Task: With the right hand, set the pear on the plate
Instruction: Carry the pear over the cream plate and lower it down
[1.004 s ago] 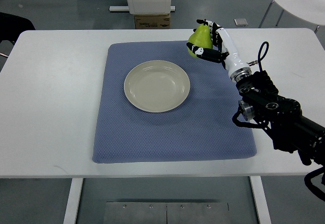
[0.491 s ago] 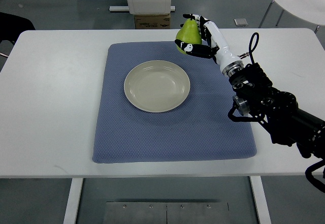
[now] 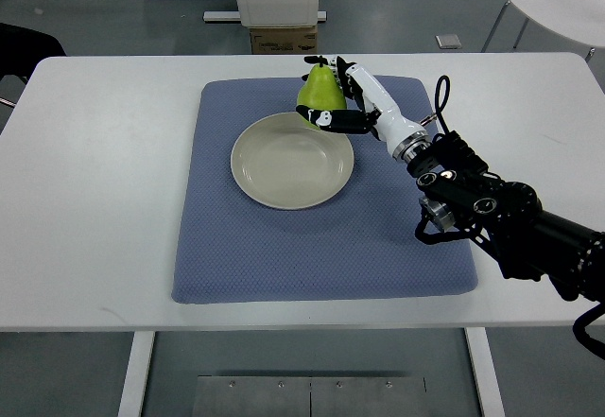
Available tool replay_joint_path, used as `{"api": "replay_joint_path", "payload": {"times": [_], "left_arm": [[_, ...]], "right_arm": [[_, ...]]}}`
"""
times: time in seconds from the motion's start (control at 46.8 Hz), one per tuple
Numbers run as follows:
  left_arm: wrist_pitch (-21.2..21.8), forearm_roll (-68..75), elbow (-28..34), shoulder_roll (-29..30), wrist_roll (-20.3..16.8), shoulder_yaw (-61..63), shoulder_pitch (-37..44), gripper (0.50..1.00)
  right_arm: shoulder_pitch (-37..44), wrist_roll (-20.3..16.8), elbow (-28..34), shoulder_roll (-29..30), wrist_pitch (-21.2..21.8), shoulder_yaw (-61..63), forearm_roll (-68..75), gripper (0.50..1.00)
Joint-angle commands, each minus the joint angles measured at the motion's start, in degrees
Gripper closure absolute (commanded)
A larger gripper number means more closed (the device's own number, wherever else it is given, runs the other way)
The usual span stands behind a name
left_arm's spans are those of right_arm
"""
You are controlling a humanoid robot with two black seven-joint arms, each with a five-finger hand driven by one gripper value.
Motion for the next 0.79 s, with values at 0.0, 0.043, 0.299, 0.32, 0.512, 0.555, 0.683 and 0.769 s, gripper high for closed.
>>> {"api": "replay_joint_path", "payload": {"times": [0.0, 0.043, 0.299, 0.32, 0.512, 0.555, 0.683, 0.769], "left_arm": [[0.00, 0.00, 0.00, 0.00, 0.00, 0.00, 0.00, 0.500], [0.00, 0.00, 0.00, 0.00, 0.00, 0.00, 0.00, 0.500], [0.00, 0.00, 0.00, 0.00, 0.00, 0.00, 0.00, 0.500], [0.00, 0.00, 0.00, 0.00, 0.00, 0.00, 0.00, 0.500], [0.00, 0.00, 0.00, 0.00, 0.00, 0.00, 0.00, 0.500], [0.00, 0.00, 0.00, 0.00, 0.00, 0.00, 0.00, 0.500], [0.00, 0.00, 0.00, 0.00, 0.00, 0.00, 0.00, 0.500], [0.00, 0.00, 0.00, 0.00, 0.00, 0.00, 0.00, 0.500]], "right_arm": [[-0.41, 0.00, 1.09, 0.00, 0.00, -0.65, 0.00, 1.000], [-0.76, 0.00, 1.45, 0.00, 0.00, -0.91, 0.00, 1.000], [-2.08, 0.00, 3.56, 0.00, 0.70, -1.00, 0.00, 1.000], [-2.25, 0.00, 3.56, 0.00, 0.70, -1.00, 0.00, 1.000], [-2.78, 0.00, 3.56, 0.00, 0.70, -1.27, 0.00, 1.000], [-3.13, 0.00, 3.56, 0.00, 0.70, -1.27, 0.00, 1.000], [-3.57, 0.00, 3.56, 0.00, 0.70, -1.53, 0.00, 1.000], [-4.10, 0.00, 3.47, 0.00, 0.61, -2.15, 0.00, 1.000]]}}
